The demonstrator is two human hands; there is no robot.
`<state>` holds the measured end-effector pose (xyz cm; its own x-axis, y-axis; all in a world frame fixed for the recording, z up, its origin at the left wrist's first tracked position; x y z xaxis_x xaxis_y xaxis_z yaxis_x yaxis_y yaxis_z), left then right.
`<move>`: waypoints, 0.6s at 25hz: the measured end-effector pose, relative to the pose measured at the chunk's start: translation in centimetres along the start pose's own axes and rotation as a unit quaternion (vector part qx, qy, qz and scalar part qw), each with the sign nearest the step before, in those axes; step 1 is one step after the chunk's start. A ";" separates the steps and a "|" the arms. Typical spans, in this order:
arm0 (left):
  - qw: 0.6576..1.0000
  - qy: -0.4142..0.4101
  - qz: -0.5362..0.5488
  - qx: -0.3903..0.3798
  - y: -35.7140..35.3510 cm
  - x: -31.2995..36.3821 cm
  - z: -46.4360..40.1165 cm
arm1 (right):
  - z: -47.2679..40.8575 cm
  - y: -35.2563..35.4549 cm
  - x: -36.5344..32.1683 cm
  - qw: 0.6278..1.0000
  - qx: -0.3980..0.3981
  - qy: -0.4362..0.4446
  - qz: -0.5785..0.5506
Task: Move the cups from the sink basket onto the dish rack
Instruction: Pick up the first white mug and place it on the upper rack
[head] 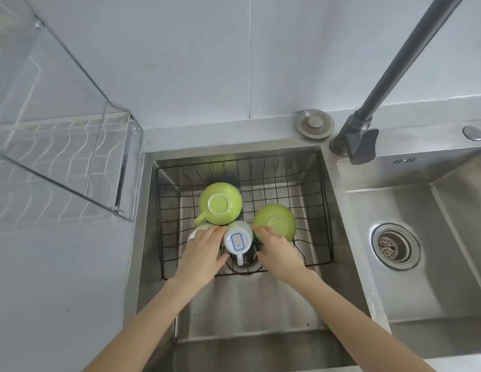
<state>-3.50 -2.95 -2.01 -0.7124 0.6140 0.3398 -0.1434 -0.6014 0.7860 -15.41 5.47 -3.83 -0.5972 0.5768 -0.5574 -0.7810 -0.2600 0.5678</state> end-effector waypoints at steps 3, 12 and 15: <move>1.000 -0.006 0.007 0.015 -0.8 -0.4 -1.5 | -1.6 -0.9 0.6 1.000 -0.012 -0.007 -0.018; 0.997 -0.033 -0.065 0.024 -2.8 -1.1 -3.7 | -4.3 -2.4 0.7 1.000 -0.008 -0.014 -0.006; 0.994 -0.020 -0.100 0.043 -2.8 -1.1 -4.2 | -4.4 -2.6 0.9 1.000 -0.007 -0.013 0.002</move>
<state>-5.14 -4.10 -6.75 -0.6471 0.7379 0.1917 -0.2182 -0.4201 0.8809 -14.69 3.27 -8.48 -0.5964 0.5949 -0.5390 -0.7806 -0.2733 0.5621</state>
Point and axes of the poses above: each hand's wrist, its own z-axis away from the middle knuckle, its own y-axis out of the back of the hand, x = y × z, the point moved 5 cm from there along -z, towards the middle knuckle, and after that the axes turned 8 degrees about -x, right-handed, at the moved point
